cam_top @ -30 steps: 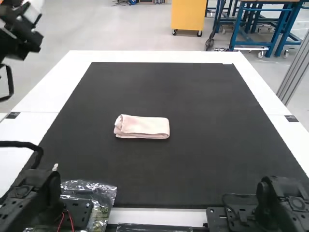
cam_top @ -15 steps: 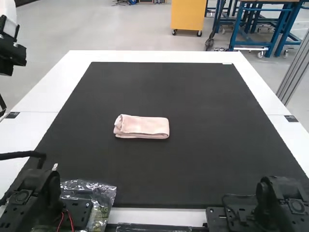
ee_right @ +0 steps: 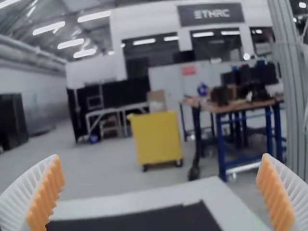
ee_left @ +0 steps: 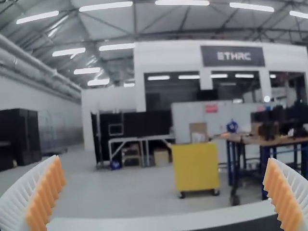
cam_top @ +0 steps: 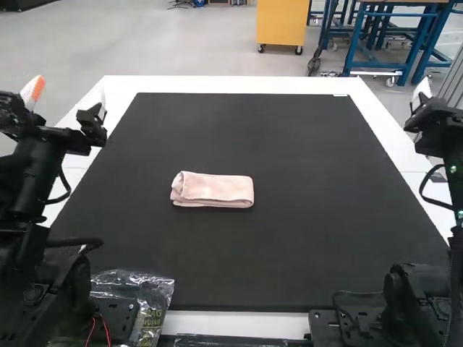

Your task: Fold the towel.

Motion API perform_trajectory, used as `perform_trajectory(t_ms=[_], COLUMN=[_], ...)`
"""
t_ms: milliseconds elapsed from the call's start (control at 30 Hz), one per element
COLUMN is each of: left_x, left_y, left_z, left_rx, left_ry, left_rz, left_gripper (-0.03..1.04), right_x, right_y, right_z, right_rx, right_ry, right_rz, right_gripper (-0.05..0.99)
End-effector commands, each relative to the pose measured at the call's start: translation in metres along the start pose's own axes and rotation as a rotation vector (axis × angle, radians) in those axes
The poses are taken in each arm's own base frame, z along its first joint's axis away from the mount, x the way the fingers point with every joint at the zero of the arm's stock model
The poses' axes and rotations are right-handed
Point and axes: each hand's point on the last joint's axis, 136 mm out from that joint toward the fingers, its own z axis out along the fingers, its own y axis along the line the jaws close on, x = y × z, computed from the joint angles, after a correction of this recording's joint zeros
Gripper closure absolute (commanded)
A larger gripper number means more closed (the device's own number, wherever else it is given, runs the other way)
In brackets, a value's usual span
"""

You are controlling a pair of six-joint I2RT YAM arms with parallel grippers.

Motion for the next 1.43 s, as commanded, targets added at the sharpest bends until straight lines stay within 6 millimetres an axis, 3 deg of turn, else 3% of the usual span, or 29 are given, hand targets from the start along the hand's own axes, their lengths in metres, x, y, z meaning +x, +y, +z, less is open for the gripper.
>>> perform_trajectory(t_ms=[0, 100, 267, 433, 600, 667, 1033, 1400], left_x=[0.021, 0.038, 0.071, 0.121, 0.157, 0.159, 0.161, 0.161], left_y=[0.014, 0.023, 0.028, 0.026, 0.025, 0.025, 0.023, 0.023], left_z=[-0.002, -0.004, -0.010, -0.019, -0.033, -0.034, -0.034, -0.034], left_rx=[-0.085, -0.140, -0.174, -0.153, -0.144, -0.145, -0.137, -0.137], left_ry=[0.021, 0.039, 0.097, 0.292, 0.449, 0.459, 0.466, 0.466], left_rz=[0.081, 0.100, 0.108, 0.130, 0.118, 0.112, 0.108, 0.108], left_gripper=[0.04, 0.04, 0.04, 0.04, 0.04, 0.04, 0.04, 0.04], right_x=[0.016, 0.029, 0.073, 0.134, 0.182, 0.195, 0.203, 0.203], right_y=[-0.012, -0.018, -0.032, -0.035, -0.033, -0.033, -0.015, -0.014], right_z=[0.003, 0.004, 0.000, -0.002, -0.014, -0.020, -0.022, -0.022], right_rx=[0.064, 0.093, 0.146, 0.138, 0.099, 0.093, -0.015, -0.021], right_ry=[-0.022, -0.069, -0.085, 0.163, 0.365, 0.423, 0.455, 0.459], right_rz=[-0.056, -0.102, -0.204, -0.114, -0.127, -0.138, -0.115, -0.114], right_gripper=[0.02, 0.02, 0.02, 0.02, 0.02, 0.02, 0.02, 0.02])
